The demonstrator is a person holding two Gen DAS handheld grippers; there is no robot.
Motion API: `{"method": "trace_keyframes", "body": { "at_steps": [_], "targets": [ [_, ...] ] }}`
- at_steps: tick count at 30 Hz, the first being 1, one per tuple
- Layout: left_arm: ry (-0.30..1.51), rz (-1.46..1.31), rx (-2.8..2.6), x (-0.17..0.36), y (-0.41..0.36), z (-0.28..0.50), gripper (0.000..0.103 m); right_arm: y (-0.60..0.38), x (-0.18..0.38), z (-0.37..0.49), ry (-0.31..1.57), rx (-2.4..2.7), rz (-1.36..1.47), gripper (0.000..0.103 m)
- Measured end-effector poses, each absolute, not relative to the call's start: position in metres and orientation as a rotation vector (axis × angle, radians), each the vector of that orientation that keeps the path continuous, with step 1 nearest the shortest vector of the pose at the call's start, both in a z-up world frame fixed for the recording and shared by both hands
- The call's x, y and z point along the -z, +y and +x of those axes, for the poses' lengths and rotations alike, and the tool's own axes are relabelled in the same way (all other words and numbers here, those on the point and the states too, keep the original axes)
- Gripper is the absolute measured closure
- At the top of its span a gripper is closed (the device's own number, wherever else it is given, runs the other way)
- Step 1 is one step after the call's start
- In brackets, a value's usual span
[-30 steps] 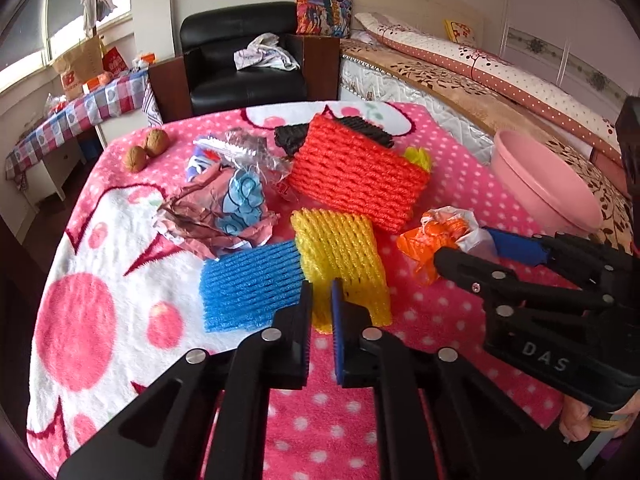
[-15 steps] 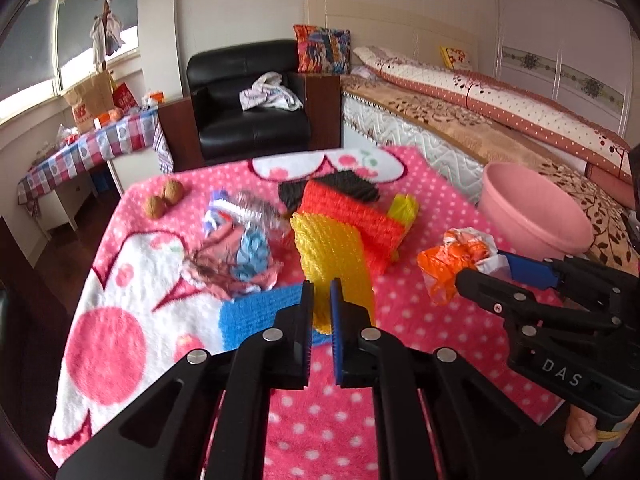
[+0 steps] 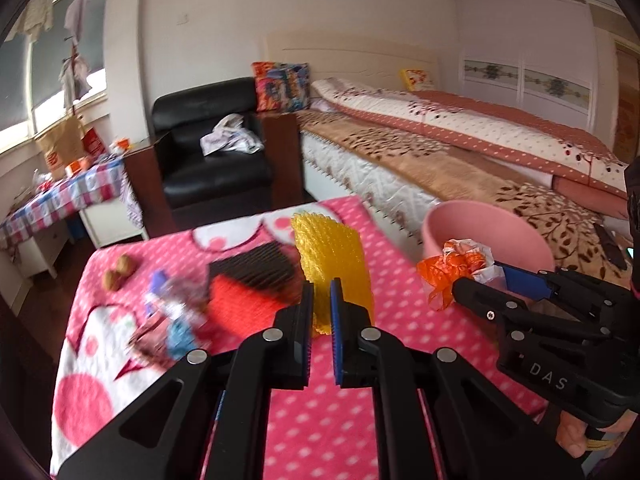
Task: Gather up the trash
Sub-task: 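Carry both items over the pink bucket and open both tools to drop them, then move both open tools back over the table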
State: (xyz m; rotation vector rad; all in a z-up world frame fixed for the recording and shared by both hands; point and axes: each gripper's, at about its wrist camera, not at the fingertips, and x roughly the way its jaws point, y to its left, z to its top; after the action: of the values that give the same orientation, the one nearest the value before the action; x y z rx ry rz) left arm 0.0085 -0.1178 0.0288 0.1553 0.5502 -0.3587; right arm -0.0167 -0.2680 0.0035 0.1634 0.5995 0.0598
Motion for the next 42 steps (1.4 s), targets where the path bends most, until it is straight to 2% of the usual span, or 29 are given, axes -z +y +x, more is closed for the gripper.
{"method": "trace_keyframes", "body": {
  "at_steps": [15,26,29,33,35,42],
  "targets": [
    [0.575,0.209,0.571,-0.021,-0.231,0.034,0.096,-0.397,0.009,-0.003,0.617,0.187,0.248,0.062],
    [0.625,0.232,0.622,-0.002,-0.281,0.058,0.095,-0.427,0.034,0.019,0.679,0.236,0.251,0.061],
    [0.633,0.227,0.633,-0.001,-0.285,0.061,0.095,-0.431,0.038,0.021,0.681,0.250,0.250,0.058],
    [0.639,0.213,0.658,0.000,-0.286,0.063,0.088,-0.432,0.041,0.022,0.690,0.266,0.253,0.053],
    [0.637,0.214,0.663,0.000,-0.286,0.062,0.072,-0.432,0.041,0.021,0.692,0.273,0.250,0.047],
    [0.608,0.227,0.565,-0.005,-0.276,0.057,0.070,-0.425,0.036,0.015,0.674,0.273,0.228,0.046]
  ]
}}
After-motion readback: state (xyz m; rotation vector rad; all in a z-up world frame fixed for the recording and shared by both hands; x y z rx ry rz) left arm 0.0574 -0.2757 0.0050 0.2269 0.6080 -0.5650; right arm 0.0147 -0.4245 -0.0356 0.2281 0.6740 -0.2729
